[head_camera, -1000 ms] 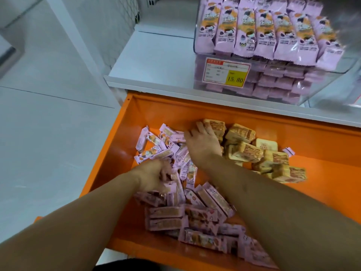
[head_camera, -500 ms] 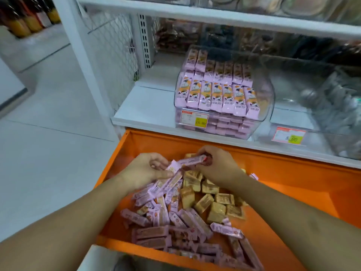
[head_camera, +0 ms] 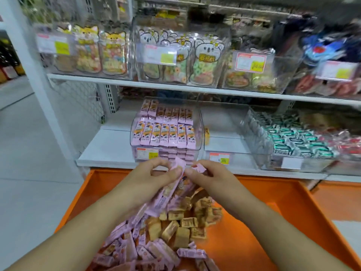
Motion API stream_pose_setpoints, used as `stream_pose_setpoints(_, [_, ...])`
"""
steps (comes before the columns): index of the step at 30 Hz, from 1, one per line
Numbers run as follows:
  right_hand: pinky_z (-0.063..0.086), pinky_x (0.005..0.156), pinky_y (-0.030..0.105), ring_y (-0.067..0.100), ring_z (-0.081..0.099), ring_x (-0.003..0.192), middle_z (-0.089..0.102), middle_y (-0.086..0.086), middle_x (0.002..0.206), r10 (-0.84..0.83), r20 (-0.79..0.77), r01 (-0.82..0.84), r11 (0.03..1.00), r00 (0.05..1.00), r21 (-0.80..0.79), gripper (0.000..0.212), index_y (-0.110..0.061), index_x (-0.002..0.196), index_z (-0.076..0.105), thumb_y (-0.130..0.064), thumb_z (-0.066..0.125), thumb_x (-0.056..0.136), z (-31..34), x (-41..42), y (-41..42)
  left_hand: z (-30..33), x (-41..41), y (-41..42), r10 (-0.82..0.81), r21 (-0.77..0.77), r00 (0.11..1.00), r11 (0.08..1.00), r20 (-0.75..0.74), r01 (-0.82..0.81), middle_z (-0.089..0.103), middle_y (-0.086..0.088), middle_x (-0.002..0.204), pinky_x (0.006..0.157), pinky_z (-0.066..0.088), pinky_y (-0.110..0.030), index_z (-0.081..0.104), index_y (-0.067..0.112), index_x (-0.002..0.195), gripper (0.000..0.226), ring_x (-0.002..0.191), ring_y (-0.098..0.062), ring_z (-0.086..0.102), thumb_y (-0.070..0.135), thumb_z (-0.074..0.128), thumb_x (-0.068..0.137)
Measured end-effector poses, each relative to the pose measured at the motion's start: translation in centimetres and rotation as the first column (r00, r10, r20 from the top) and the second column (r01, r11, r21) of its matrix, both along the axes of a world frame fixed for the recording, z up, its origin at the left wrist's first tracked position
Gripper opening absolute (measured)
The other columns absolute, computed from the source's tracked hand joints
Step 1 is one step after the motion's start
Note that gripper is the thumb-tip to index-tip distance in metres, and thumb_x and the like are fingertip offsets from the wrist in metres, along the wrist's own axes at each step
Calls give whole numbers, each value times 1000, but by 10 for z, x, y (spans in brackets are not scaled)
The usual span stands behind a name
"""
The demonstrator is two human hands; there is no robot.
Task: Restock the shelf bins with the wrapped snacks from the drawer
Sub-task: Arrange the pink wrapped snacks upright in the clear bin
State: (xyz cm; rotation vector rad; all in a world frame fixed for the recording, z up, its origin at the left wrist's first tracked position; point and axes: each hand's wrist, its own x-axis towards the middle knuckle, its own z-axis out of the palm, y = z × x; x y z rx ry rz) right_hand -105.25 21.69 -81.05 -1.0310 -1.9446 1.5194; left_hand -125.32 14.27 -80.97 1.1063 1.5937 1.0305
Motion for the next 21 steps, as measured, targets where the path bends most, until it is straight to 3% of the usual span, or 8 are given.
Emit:
stream_pose_setpoints(2, [59, 82, 63, 38, 75, 85, 72, 14, 87, -21, -62, 16, 998, 998, -67, 29, -7, 111, 67, -34, 68, 102, 5, 8, 5, 2, 7, 6, 20, 1, 997, 1000, -70, -20, 80, -2, 89, 70, 41, -32, 67, 37, 99, 43, 67, -10, 66, 71, 75, 74])
stream_pose_setpoints(4, [61, 78, 58, 32, 74, 77, 62, 12, 82, -58, -88, 47, 992, 994, -121, 26, -3, 117, 61, -23, 69, 102, 8, 16, 13, 3, 10, 14, 63, 0, 992, 998, -113, -63, 79, -2, 93, 76, 47, -34, 64, 37, 100, 44, 77, -20, 71, 72, 75, 76])
stream_pose_setpoints(6, [62, 71, 49, 32, 72, 75, 61, 18, 83, -101, -91, 88, 986, 991, -141, 32, -3, 122, 57, -22, 72, 100, 8, 20, 22, 7, 12, 20, 114, -5, 987, 993, -113, -115, 76, 3, 102, 81, 52, -31, 62, 37, 106, 45, 90, -13, 72, 71, 74, 78])
stream_pose_setpoints(9, [56, 63, 35, 36, 72, 77, 70, 8, 71, -137, -73, 124, 979, 988, -159, 33, -3, 120, 55, -20, 73, 99, 9, 21, 34, 10, 13, 29, 129, -50, 988, 990, -83, -134, 68, 9, 110, 72, 46, -28, 63, 37, 115, 51, 96, -5, 65, 72, 72, 80])
stream_pose_setpoints(12, [54, 62, 35, 33, 71, 74, 67, 4, 66, -144, -63, 131, 976, 988, -172, 33, -8, 119, 56, -22, 76, 96, 9, 19, 41, 14, 17, 36, 72, -79, 995, 995, 72, -66, 78, 4, 88, 68, 48, -28, 69, 27, 117, 25, 74, -10, 71, 31, 76, 93])
stream_pose_setpoints(14, [53, 63, 38, 34, 68, 72, 65, 12, 72, -156, -56, 145, 974, 986, -173, 31, -9, 113, 59, -25, 79, 94, 8, 18, 48, 14, 18, 37, 12, -85, 991, 996, 131, -1, 80, 3, 93, 75, 50, -28, 70, 25, 118, 35, 82, -10, 75, 2, 70, 92])
stream_pose_setpoints(18, [49, 68, 46, 34, 65, 76, 66, 9, 73, -217, -55, 206, 965, 975, -160, 35, -12, 106, 62, -36, 82, 89, 7, 17, 58, 11, 15, 43, 24, -19, 996, 1000, 86, -23, 77, 5, 111, 88, 55, -35, 71, 33, 115, 50, 97, -9, 76, 9, 91, 76])
stream_pose_setpoints(21, [52, 69, 47, 32, 68, 76, 74, 7, 78, -270, -72, 258, 955, 960, -143, 37, -13, 110, 57, -37, 79, 93, 3, 14, 60, 12, 19, 44, 54, 43, 995, 997, 86, -58, 73, 6, 111, 83, 55, -28, 70, 32, 111, 54, 97, -9, 76, 20, 96, 65])
